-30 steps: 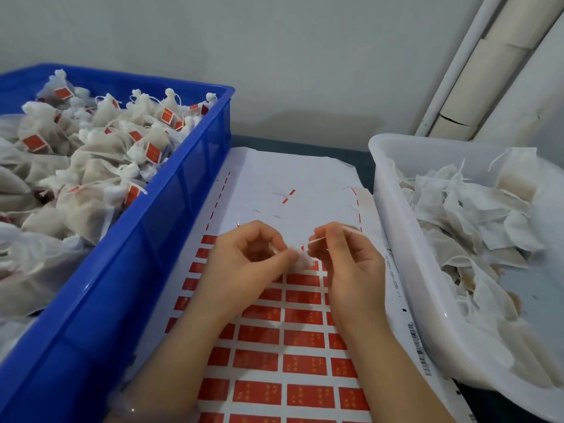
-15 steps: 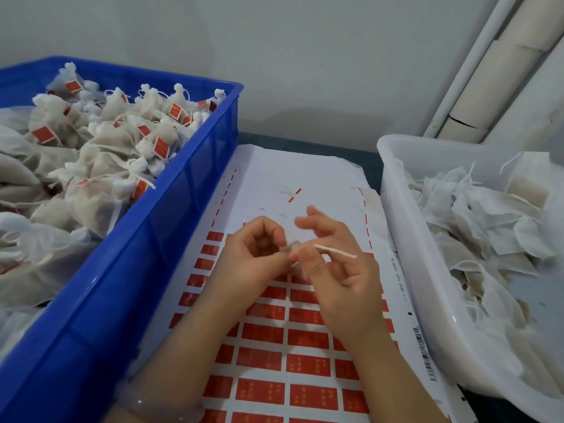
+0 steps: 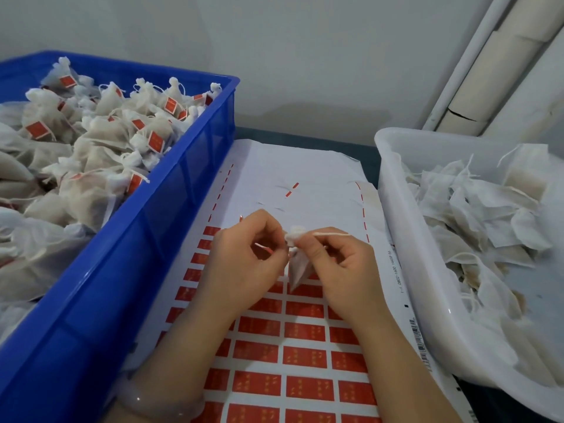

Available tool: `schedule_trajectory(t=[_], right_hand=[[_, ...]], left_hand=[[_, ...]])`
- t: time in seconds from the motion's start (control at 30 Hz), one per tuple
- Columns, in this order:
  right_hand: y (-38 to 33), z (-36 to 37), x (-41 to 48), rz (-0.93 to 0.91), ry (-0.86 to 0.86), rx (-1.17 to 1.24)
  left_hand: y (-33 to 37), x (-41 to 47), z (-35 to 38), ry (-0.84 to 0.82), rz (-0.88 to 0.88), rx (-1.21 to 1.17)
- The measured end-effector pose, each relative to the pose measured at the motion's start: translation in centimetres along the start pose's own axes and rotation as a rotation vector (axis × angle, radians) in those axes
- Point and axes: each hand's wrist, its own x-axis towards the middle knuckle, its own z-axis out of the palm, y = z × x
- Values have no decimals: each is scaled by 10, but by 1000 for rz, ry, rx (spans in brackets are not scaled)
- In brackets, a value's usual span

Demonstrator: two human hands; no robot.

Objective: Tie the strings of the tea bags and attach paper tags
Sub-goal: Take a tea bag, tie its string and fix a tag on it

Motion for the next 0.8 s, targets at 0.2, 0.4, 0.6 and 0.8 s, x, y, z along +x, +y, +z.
schedule_trajectory(t=[0.2,0.4,0.6,0.8], right_hand=[[4,7,-4,-222,94,-38],[5,11,-5,-256,-15,-221],[0,12,-7,-256,6,-111],[-6,5,-5,-94,101,39]], left_hand=[[2,-2,1,-28,19,136],[8,3,0,-90,-416,-321],[4,4,-2,-25,-558,-537],[0,3,-3,-96,-384,-502]])
